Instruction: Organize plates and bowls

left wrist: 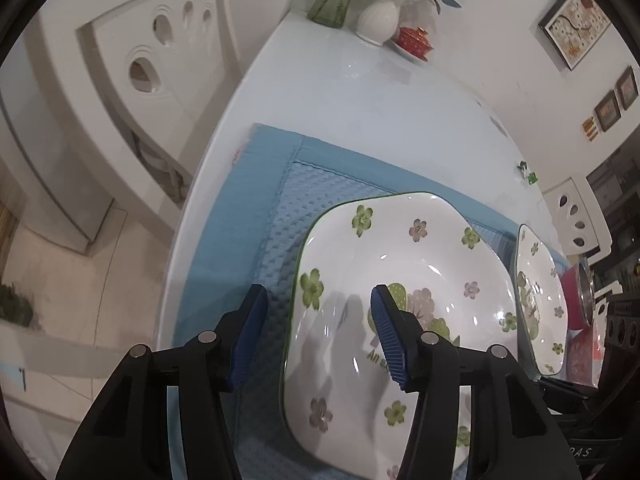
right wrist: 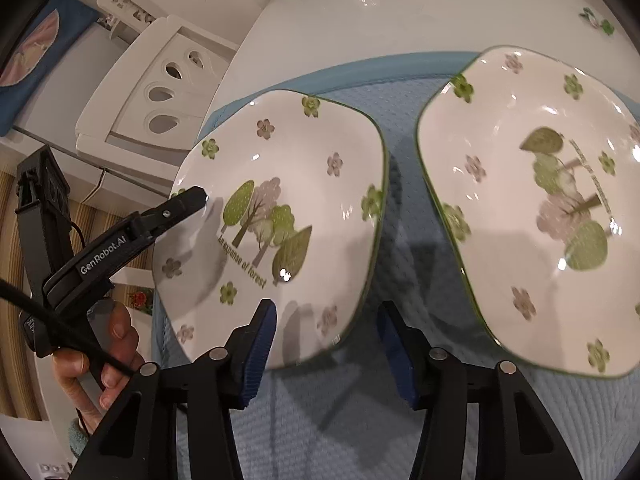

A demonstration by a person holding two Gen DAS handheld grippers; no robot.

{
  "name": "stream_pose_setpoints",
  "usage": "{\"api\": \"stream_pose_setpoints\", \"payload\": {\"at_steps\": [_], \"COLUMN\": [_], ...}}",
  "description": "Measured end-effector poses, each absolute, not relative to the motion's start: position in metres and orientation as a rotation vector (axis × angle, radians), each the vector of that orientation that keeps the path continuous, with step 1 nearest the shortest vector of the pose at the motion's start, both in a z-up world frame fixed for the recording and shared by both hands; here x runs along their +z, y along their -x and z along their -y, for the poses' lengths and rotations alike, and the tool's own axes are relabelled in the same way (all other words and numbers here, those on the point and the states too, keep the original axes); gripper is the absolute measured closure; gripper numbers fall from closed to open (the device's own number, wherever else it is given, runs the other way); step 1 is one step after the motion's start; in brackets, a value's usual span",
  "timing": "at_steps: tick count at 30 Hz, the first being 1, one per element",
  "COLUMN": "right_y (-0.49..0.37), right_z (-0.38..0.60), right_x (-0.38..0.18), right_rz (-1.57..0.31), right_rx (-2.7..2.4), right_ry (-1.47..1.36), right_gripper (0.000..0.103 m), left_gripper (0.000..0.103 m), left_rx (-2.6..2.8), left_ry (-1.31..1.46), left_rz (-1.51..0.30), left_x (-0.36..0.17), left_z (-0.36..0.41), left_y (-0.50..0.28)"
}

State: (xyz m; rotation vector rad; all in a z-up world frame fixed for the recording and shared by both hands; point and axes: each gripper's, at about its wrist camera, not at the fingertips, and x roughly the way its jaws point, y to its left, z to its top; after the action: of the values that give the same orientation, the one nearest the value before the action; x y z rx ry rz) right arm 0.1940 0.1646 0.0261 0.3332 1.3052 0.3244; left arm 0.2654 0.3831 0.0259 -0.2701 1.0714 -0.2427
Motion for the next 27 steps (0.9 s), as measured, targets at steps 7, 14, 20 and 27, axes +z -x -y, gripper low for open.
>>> {"api": "stream_pose_setpoints", "payload": {"at_steps": [7,14,20,27], "right_y": [-0.201,-0.195,-0.182,-0.149], "right_z": [-0.178,-0.188,-0.192,-0.196], "right_x": [0.024,0.025,0.028,0.029], "right_rz": [-1.259,-1.211,-1.176,-1.229], "right_rx": [0.338,0.373,0.427,0.515], "right_ry": [-0.246,-0.083,0.029,0.031], "right_gripper": [0.057,0.057,0.058,0.058], "left_gripper": [0.052,0.06,0.067,0.068], "left_rx": [-0.256,-0.241,-0.229,-0.188], "left_ry": [0.238,0.091,0.134,0.162], "left_rz": [-1.054,-1.016,-1.009,-1.033], "left_x": [0.021,0.023,0.025,0.027], "left_z": [-0.375,-0.358,-0.37,-0.386], "left_y": [-0.271,-0.267,-0.255,-0.222]}}
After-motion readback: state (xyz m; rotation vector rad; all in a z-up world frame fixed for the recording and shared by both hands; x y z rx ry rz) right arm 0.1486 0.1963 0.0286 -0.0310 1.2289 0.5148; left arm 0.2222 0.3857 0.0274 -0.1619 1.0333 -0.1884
